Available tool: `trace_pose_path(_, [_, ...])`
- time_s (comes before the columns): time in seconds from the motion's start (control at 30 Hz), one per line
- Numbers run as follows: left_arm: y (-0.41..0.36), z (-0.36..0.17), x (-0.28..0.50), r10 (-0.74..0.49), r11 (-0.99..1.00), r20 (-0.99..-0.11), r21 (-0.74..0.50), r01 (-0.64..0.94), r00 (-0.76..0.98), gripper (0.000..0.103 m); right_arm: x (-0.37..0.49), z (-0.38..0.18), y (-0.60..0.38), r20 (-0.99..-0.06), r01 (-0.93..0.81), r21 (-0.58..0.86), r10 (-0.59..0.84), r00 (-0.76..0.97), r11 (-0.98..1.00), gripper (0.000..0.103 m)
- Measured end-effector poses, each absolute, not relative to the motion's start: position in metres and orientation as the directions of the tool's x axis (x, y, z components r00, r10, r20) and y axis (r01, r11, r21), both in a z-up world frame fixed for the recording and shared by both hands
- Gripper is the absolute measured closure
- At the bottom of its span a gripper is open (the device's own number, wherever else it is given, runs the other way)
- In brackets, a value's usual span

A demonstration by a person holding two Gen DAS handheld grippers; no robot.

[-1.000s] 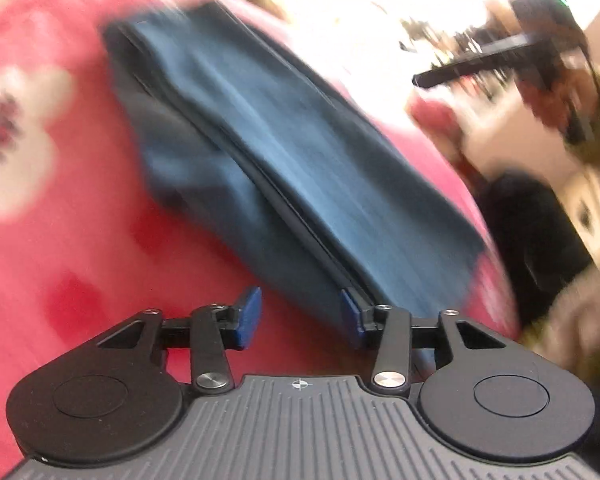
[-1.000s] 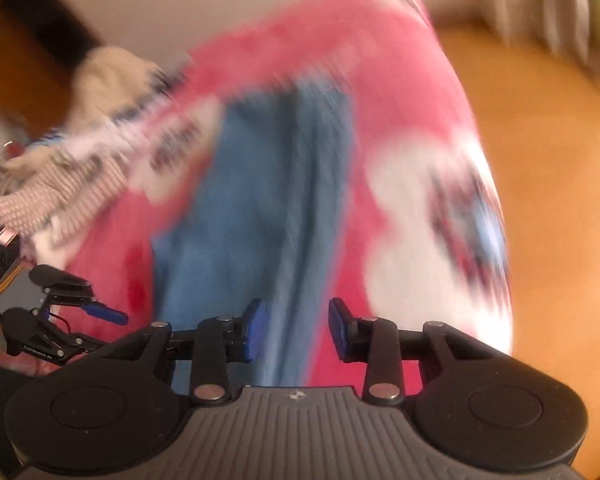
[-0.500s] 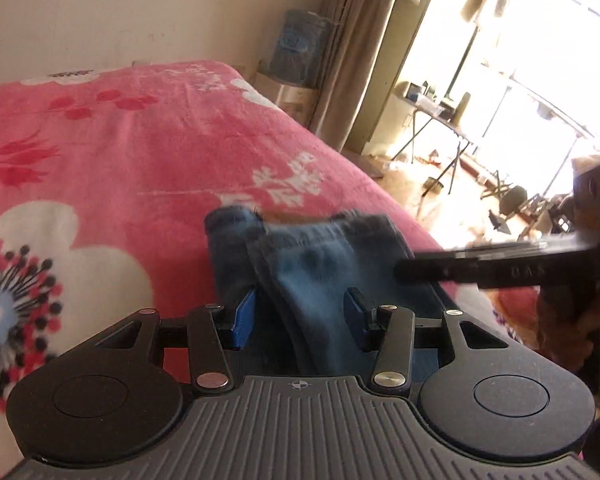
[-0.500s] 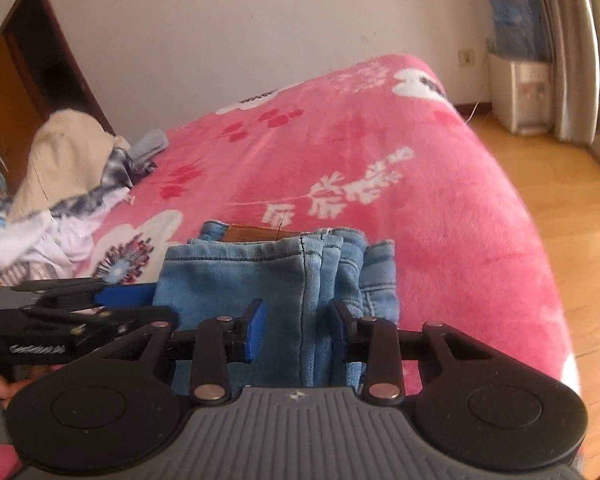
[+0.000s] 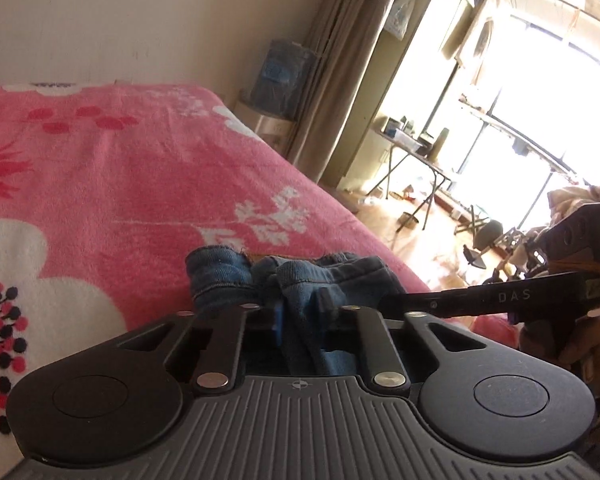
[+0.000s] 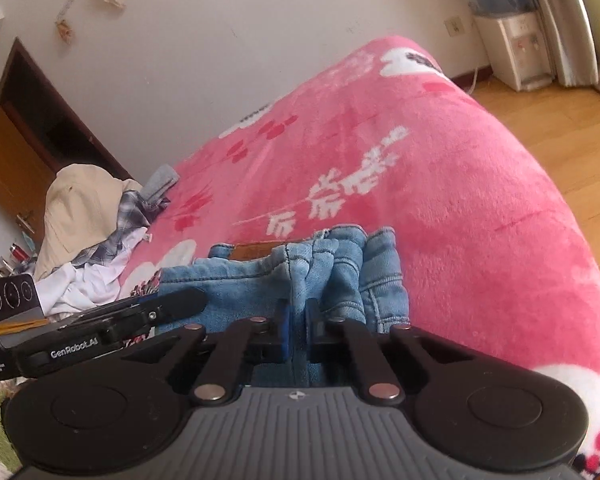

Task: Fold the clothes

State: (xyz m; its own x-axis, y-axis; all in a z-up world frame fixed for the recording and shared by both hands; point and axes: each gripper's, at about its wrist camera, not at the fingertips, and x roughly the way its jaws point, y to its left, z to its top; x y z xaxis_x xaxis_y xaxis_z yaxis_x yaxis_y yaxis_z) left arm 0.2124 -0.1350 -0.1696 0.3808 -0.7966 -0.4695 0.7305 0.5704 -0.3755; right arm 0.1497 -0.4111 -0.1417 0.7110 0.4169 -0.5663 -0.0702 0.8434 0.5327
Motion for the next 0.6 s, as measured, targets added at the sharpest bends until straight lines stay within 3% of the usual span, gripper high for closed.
trace_pose_path(0.43, [-0.154,-0.172,0.24,-0.778,0.596,-0.48,-0.358,0.719,0.405,0.095,0.165,-0.144,-0.42,-0.522,-0.031,0.569,0.39,0.759,0.822,0.097])
trace_pose_path(0.6, [-0.153,-0.182,0.245,-0.759,0.62,-0.511,-0.38,0.686,0.404,0.085,0.172,-0.155,-0.416,-0.563,-0.018,0.526,0.364,0.742,0.85,0.094])
